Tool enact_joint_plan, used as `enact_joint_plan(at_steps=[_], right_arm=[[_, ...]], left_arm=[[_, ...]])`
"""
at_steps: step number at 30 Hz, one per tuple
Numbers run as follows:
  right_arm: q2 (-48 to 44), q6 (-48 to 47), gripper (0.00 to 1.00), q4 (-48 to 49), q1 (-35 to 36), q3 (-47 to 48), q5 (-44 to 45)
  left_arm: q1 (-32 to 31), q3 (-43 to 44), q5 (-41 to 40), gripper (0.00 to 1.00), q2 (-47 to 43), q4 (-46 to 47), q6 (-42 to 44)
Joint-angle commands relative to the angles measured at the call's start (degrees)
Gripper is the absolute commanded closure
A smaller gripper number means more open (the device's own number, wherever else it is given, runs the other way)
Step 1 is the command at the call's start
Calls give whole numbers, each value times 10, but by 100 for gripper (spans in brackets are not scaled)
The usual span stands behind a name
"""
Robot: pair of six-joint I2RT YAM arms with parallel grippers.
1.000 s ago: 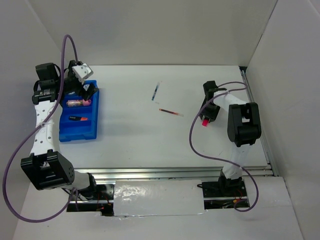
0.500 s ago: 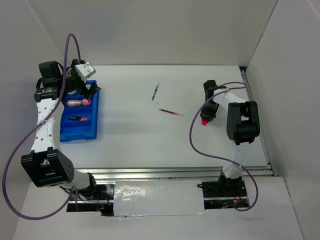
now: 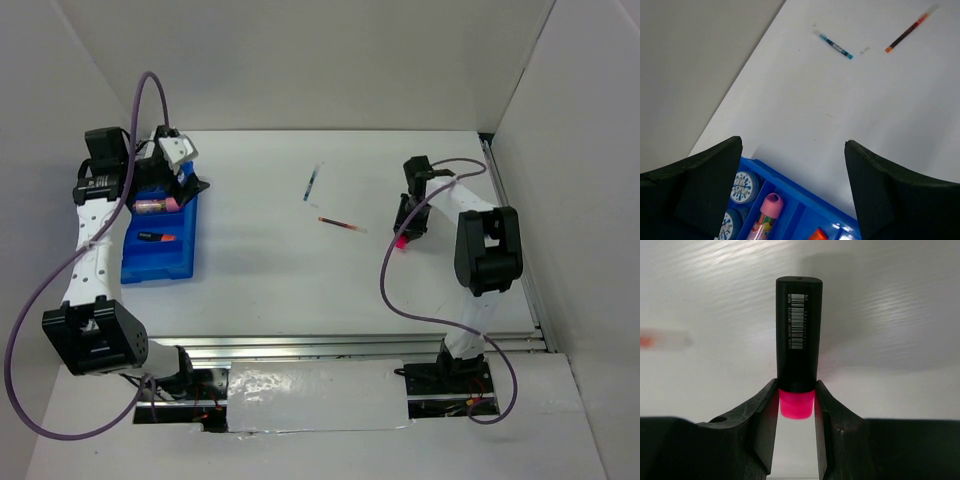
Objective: Sort the stationery into containers
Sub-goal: Pick up the pen from the center of the board, then place the pen in the storage box.
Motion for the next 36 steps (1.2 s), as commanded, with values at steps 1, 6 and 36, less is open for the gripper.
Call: enact_joint_plan(at_steps=[1,6,36], right_arm=[[-81,-51,100,-8,38,3,-88],[-98,-114,100,-12,85,5,-240],[-79,-284,100,-157,240,77,-655]], left_arm=[[-24,-22,52,5,-30,-27,68],[-95,-71,53,10,-61,-89,163],[-460,-188,-109,35,-91,-11,255]])
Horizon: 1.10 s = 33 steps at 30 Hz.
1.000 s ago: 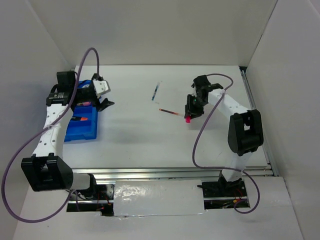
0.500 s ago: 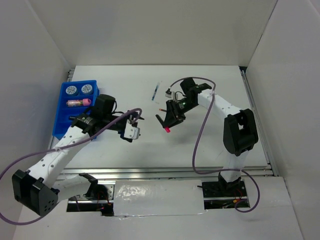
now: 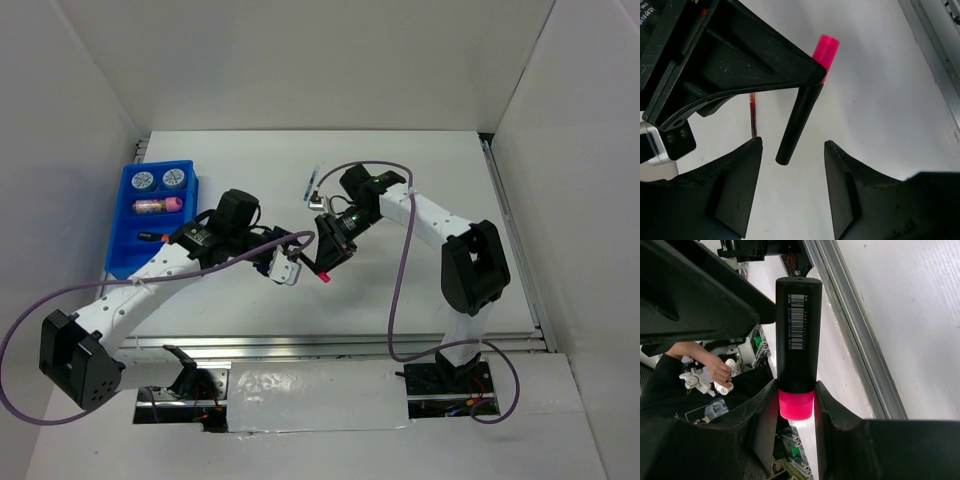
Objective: Sort the stationery into containers
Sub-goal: Place the pen in the storage box.
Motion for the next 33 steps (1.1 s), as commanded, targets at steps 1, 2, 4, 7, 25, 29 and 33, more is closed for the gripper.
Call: enact_joint_plan(at_steps=[1,2,4,7,25,29,33], right_arm=[[-13,-21,100,-22,7,31,-26],[-12,-21,100,-25,9,32,-26],[-10,-24,100,-30,13,38,-29],[-7,-28,100,-34,20,43,-28],[2,-18,77,-33,29,60,-4],[-23,-11,25,-19,-21,53,15],[-41,-33,20,-27,-98,66,39]], left_arm=[[-8,32,5,36,14,1,30],[-11,35,5,37,17,-7,35],[-15,40,4,38,25,-16,39],[-22,46,8,41,34,-28,47],[-57,66,-14,90,50,-96,61],[-16,38,-15,98,15,-94,33],[84,34,-22,100,-11,-139,51]])
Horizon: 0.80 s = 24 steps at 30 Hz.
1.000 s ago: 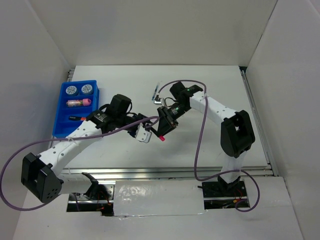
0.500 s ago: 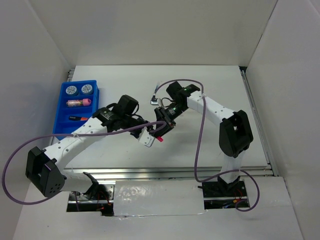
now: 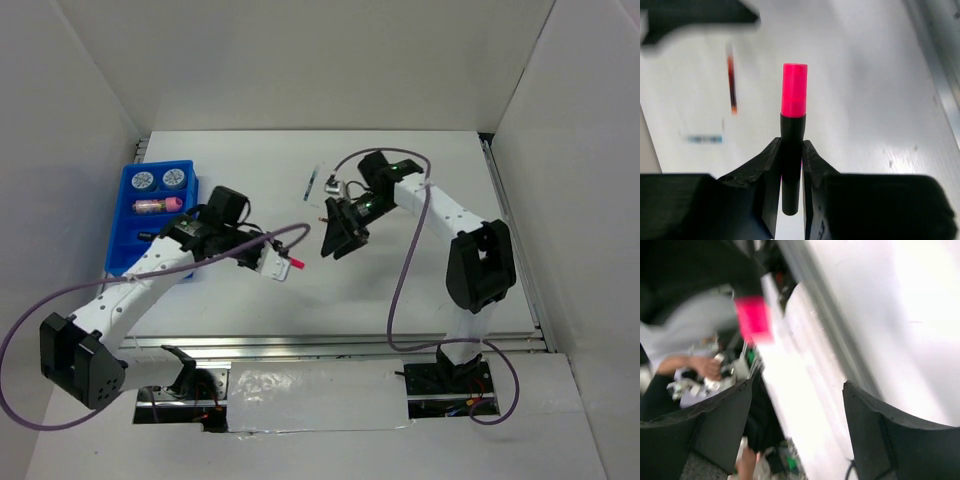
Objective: Sort the stationery into containers
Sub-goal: Place the pen in the storage box.
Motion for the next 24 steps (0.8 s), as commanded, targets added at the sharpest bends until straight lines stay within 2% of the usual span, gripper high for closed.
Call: enact_joint_plan(at_steps=[1,2,4,5,6,7,8,11,14,18,24], right_arm=[[-46,-27,19,3,-72,36,33],[-52,-25,19,18,-85,29,47],[-76,-8,19,57,-117,-2,53],[-84,-5,19,65,-123,-13,56],[-94,0,19,71,-129,-27,59],[-97,2,19,75,-129,-32,64],[-100,3,19,81,-129,-37,71],[-100,5,21,83,-128,-44,87],[-98,11,21,89,-129,-42,101],[-87,15,22,88,-126,-35,97],[-71,15,22,83,-119,-26,104]], left_arm=[[94,27,16,100,-19,-59,16],[151,40,30,100,-12,-84,48],[213,85,42,100,21,-159,113],[275,98,44,100,33,-182,139],[303,109,43,100,54,-222,171],[340,127,42,100,65,-238,237],[403,135,40,100,75,-248,263],[488,192,29,100,136,-283,333],[534,241,-21,100,192,-319,386],[577,238,-57,100,227,-268,436],[588,263,-103,100,296,-199,412]])
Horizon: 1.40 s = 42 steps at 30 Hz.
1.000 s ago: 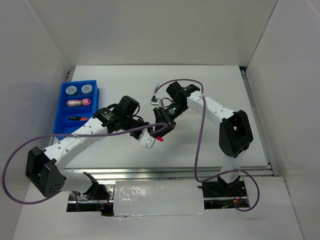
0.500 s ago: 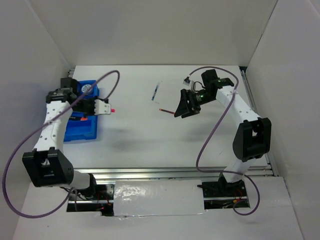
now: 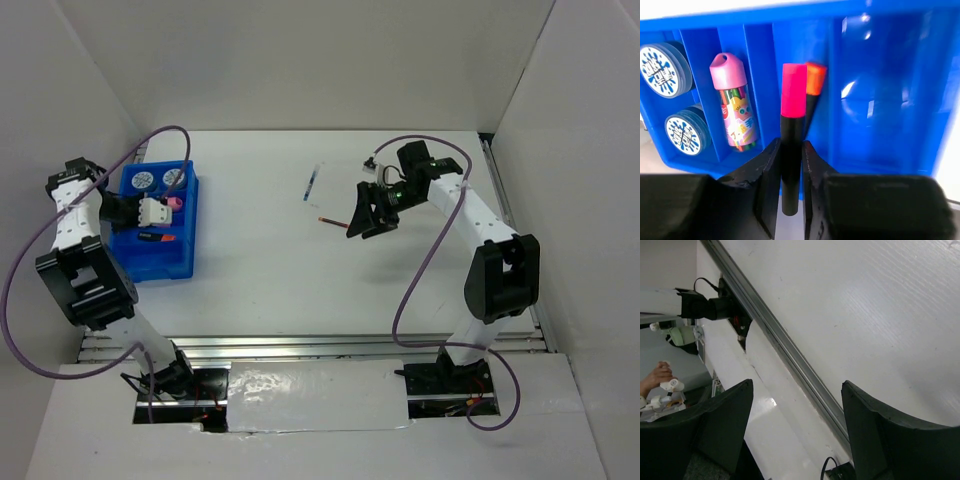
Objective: Sort the stationery into containers
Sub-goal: Place the pen in the storage box.
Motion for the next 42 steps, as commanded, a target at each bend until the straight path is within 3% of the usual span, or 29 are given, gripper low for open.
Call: enact_joint_plan(at_steps=[1,8,12,22,25,26,29,35,38,42], right_arm=[[5,2,23,18,7,16,6],[2,1,23,22,9,0,14],[7,8,23,25,9,7,36],[25,18,24,28,3,20,95],[33,18,24,28,0,31,121],[35,18,24,29,0,35,130],[36,18,24,37,0,44,179],[52,25,34,48,2,78,268],[76,-54,43,45,12,118,330],[130,-128,54,36,37,187,412]], left_arm=[[-2,35,-21,99,40,32,46],[-13,46,-30,96,87,88,10],[-28,36,-51,85,97,92,9],[-34,-1,-69,78,96,89,-6],[-34,-16,-74,71,90,87,-13],[-33,-21,-76,58,87,91,-18],[-31,-29,-71,45,75,107,-32],[-16,-18,-9,38,37,94,-60],[-6,25,47,38,16,86,-85],[1,85,157,37,-7,95,-181]])
